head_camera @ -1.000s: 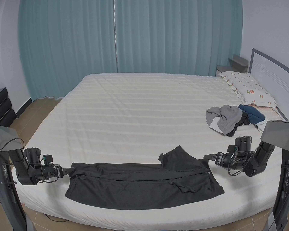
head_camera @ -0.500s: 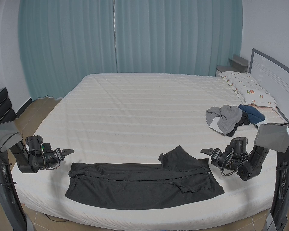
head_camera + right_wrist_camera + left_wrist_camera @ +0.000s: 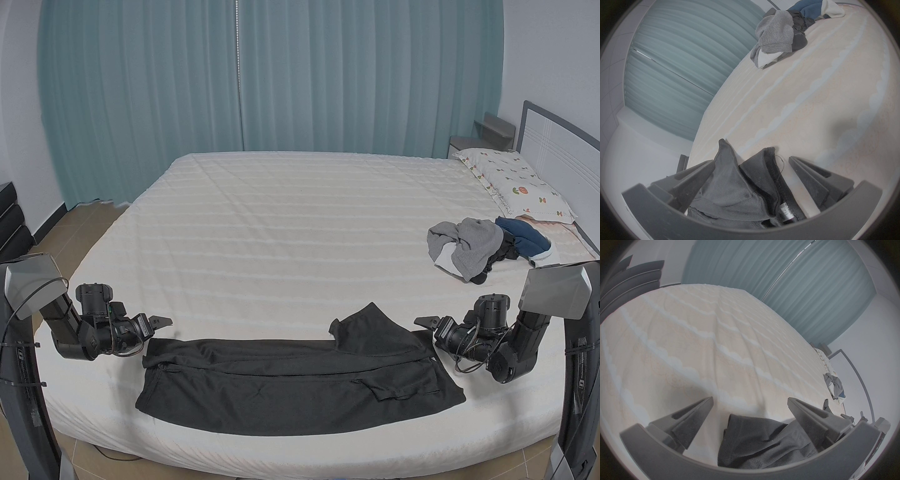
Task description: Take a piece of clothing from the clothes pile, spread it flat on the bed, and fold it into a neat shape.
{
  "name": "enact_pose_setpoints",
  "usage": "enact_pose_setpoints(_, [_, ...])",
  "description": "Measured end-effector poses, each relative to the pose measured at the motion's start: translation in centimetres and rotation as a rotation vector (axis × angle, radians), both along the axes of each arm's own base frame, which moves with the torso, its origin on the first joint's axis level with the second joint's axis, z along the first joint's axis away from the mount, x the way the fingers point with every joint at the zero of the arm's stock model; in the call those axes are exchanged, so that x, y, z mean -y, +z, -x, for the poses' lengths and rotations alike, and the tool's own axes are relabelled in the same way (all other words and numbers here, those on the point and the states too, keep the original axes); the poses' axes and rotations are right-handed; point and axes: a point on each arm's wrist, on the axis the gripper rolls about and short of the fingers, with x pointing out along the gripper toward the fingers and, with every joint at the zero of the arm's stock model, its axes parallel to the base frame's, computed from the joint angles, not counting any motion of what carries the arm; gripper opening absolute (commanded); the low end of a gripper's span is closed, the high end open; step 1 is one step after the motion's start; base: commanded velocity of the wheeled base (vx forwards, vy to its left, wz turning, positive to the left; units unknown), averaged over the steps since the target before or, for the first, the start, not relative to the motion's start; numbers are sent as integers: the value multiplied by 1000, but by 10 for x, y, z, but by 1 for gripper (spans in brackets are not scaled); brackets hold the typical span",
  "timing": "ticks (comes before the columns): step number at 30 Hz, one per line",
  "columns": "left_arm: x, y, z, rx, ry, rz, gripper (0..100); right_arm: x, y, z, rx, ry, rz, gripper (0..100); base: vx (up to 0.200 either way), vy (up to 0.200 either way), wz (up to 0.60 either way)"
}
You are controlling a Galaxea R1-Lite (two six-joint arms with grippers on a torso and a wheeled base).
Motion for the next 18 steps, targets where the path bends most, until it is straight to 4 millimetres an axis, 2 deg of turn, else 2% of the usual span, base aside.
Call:
enact_pose_setpoints(10, [2, -3, 1, -7, -12, -24, 0, 0, -3, 1, -5, 2, 4, 100, 0, 0, 0])
enact_pose_setpoints(18, [-14, -1, 2, 11, 1, -92, 0, 0, -3, 0, -5, -1, 2, 100, 0, 0, 0])
